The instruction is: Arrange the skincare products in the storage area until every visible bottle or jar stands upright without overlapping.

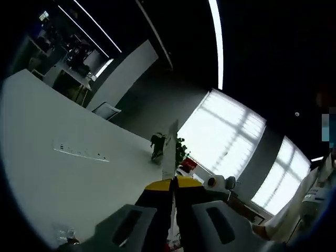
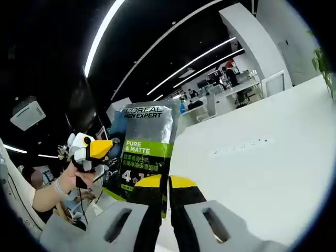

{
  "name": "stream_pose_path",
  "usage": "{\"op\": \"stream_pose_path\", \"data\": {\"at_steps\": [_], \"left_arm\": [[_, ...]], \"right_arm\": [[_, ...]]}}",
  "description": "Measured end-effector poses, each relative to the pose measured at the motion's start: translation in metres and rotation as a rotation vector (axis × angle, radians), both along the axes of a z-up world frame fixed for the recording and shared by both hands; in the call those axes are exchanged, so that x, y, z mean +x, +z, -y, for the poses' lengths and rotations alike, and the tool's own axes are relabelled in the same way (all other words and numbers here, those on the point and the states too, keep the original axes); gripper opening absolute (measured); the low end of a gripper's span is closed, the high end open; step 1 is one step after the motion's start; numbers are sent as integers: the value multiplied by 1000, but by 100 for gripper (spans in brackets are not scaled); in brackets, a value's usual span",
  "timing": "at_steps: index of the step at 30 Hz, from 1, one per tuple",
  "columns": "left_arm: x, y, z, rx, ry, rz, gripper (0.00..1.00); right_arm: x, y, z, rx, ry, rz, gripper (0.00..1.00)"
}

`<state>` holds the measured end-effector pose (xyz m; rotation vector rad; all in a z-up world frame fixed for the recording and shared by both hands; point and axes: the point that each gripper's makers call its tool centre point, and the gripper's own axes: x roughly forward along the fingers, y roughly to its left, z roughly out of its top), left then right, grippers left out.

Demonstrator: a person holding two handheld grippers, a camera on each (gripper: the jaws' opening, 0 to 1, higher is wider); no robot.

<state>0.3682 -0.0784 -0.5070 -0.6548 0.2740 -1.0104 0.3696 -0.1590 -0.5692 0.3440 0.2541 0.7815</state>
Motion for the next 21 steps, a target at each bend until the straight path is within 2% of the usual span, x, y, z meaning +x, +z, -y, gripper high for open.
{"op": "stream_pose_path", "data": {"at_steps": [3,8,12,15,19,21], "left_arm": [[-10,12,-3,-23,-16,17,0],[-27,36,-9,-68,-43,54,0],[-42,51,-13,-114,-73,63,0],[-55,62,-18,-134,-93,81,0],[-72,73,-24,-173,-128,86,0],[-77,75,-26,-168,-127,101,0]], "right_arm": [[-7,7,-6,-2,39,17,10],[-21,29,-18,76,124,45,12],[-26,41,-22,126,154,59,13],[-37,54,-30,196,212,61,11],[-47,62,-37,233,262,79,13],[-56,66,-43,248,307,82,9]]}}
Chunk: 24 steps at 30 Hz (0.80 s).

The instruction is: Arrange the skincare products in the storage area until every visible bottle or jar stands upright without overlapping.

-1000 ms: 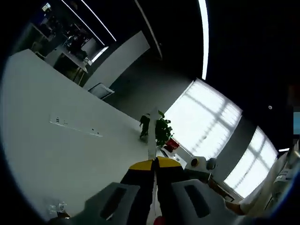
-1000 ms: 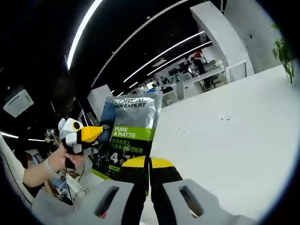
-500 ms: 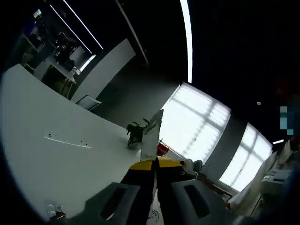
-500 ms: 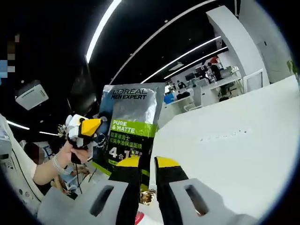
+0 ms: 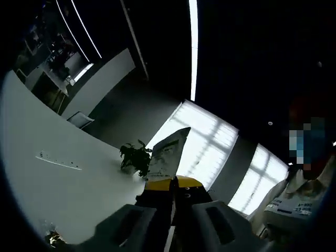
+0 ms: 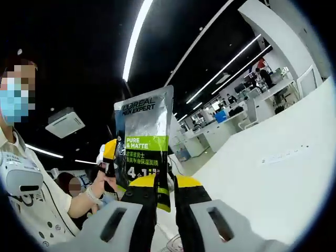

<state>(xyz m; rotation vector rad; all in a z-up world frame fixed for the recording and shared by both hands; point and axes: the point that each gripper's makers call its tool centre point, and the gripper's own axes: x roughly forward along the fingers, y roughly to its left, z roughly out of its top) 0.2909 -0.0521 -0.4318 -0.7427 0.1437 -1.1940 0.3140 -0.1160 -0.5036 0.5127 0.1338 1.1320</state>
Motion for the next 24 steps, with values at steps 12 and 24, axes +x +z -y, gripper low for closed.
{"op": "stream_pose_path", "data": {"at_steps": [12,24], "left_arm": [[-21,-11,-39,-105,17,-77,0],[-26,-43,-76,-104,115,-165,0]], "right_arm": [[-45,11,-23,58,143,-10,3],[-89,19,-53,62,227,9,1]]}}
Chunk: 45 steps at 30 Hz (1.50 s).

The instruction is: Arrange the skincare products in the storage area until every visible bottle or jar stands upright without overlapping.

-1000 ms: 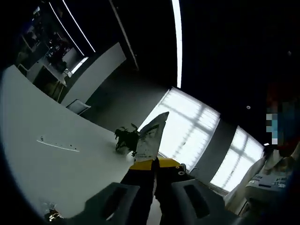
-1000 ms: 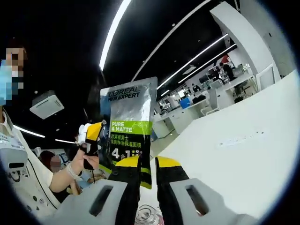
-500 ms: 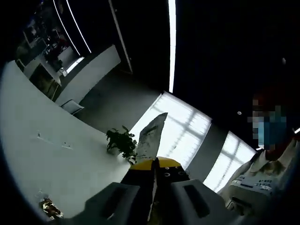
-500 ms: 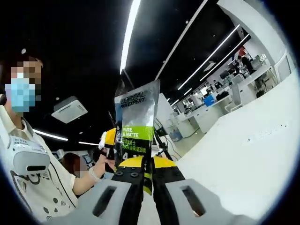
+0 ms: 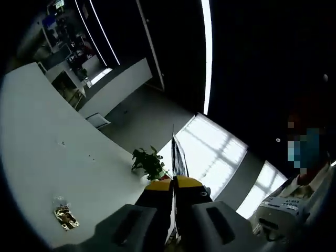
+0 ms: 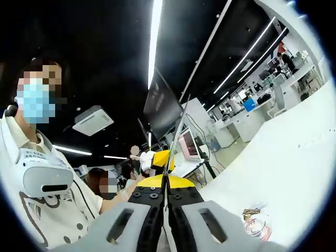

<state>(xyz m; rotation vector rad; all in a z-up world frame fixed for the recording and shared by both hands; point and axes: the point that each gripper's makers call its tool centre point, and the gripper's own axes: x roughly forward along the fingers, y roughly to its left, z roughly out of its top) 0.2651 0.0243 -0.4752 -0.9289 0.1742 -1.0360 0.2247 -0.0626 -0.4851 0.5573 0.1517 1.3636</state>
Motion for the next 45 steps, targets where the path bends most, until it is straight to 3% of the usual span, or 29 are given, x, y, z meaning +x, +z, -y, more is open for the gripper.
{"op": "stream_pose_path", "data": {"at_steps": [6,7,8,9,12,18,21,24,28,32,34,38,42,45], "left_arm": [[-12,-16,-8,4,16,2,0],[-16,-9,-10,-53,7,18,0],[-19,-7,-12,-111,2,-6,0],[-20,-8,-13,-112,2,-3,0],[-19,-24,-11,-9,24,15,0],[-24,-31,-10,-9,-11,3,0],[-22,-39,-8,-12,-23,-15,0],[-25,-46,-5,-16,-49,-31,6],[-22,-62,-8,62,-37,-51,0],[-24,-71,-12,64,-56,-80,0],[-28,-69,-14,27,-78,-97,0],[-36,-68,-12,13,-109,-113,0],[-40,-72,-15,5,-136,-149,0],[-42,-79,-18,-5,-134,-182,0]], "right_arm": [[-14,-5,-11,18,31,-52,1],[-16,-7,-12,15,32,-59,1],[-19,-7,-12,19,45,-74,1],[-22,-8,-13,16,52,-76,1],[-27,-16,-17,-25,49,-105,1],[-34,-28,-16,-22,36,-162,1],[-39,-27,-18,17,49,-189,0],[-41,-29,-21,16,48,-200,0],[-40,-45,-21,-14,21,-259,0],[-40,-60,-19,-17,2,-316,1],[-39,-69,-17,-20,-12,-353,1],[-40,-79,-16,-22,-24,-378,1],[-39,-91,-20,-80,-43,-373,1],[-40,-106,-26,-194,-56,-321,1]]}}
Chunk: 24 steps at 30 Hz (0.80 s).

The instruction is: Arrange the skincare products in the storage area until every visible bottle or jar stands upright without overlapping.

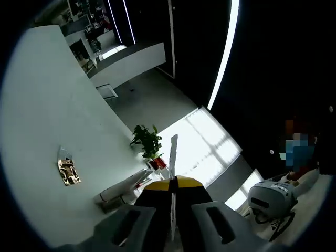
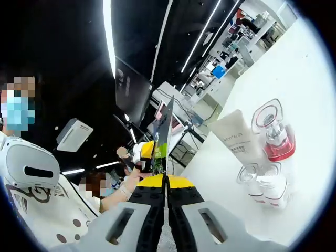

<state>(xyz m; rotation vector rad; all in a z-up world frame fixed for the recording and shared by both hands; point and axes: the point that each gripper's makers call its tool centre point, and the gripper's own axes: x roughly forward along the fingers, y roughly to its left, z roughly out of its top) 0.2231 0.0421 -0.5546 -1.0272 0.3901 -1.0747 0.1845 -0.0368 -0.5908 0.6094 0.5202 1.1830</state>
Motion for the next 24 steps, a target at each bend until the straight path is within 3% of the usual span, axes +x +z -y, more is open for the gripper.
{"op": "stream_pose_path", "data": {"at_steps": [5,11,20,24], "left_arm": [[-2,-8,-4,-15,4,-37,0],[-1,-28,-13,25,27,-88,0],[10,-77,-19,109,78,-214,0],[18,-104,-23,190,90,-268,0]], "right_arm": [[4,-16,-7,-137,-10,79,2],[8,-44,0,-313,-6,140,3],[5,-61,-3,-400,13,167,5],[5,-67,-7,-446,27,199,5]]}}
